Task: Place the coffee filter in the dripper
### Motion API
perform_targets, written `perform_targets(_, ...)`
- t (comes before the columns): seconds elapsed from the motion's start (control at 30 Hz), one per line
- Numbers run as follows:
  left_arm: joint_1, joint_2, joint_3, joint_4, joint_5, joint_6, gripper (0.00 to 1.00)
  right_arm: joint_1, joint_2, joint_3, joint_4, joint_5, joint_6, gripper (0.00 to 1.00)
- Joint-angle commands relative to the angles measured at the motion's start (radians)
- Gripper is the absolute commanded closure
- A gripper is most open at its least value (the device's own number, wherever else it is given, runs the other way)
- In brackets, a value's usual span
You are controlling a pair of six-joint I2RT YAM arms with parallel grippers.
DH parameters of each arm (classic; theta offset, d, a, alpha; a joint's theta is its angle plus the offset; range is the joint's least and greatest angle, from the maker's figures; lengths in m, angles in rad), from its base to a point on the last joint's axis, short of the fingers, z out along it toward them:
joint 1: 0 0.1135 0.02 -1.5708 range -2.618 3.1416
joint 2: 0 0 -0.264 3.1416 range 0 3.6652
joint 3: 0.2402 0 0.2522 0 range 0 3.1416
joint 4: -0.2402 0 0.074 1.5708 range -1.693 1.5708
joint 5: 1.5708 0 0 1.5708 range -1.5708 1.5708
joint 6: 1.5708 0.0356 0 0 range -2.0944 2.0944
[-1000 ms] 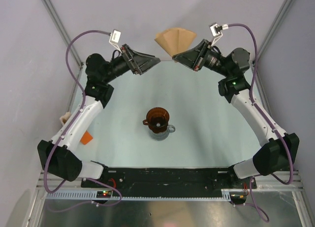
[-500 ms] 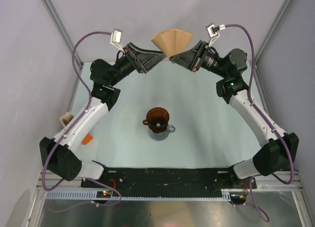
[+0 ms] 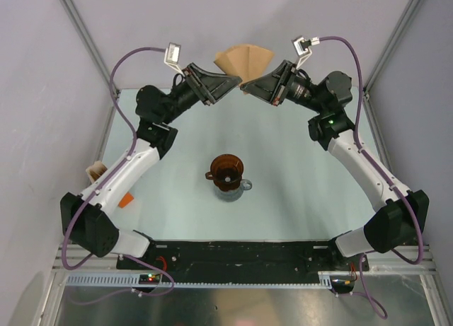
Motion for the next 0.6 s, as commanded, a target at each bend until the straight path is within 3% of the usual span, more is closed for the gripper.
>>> perform_targets(0.0, -0.011, 0.006, 0.006, 0.038, -0.025, -0.021, 0.54, 0.005, -0.013, 0.002, 0.035, 0.018, -0.020, 1.00)
perform_targets(0.13, -0.010, 0.003, 0.001, 0.038, -0.026, -0.030, 0.79, 0.002, -0.019, 0.000, 0.028, 0.016, -0.024, 1.00)
perform_targets(0.23, -0.006, -0.006, -0.001, 0.039, -0.024, -0.023, 0.92, -0.003, -0.027, -0.010, 0.023, 0.014, -0.028, 1.00)
perform_targets(0.33, 0.002, -0.014, 0.003, 0.039, -0.013, -0.007, 0.95, -0.006, -0.038, -0.026, 0.021, 0.014, -0.028, 1.00)
perform_targets(0.57, 0.061, -0.016, 0.033, 0.038, -0.007, 0.007, 0.91, -0.007, -0.058, -0.053, 0.031, 0.011, -0.037, 1.00)
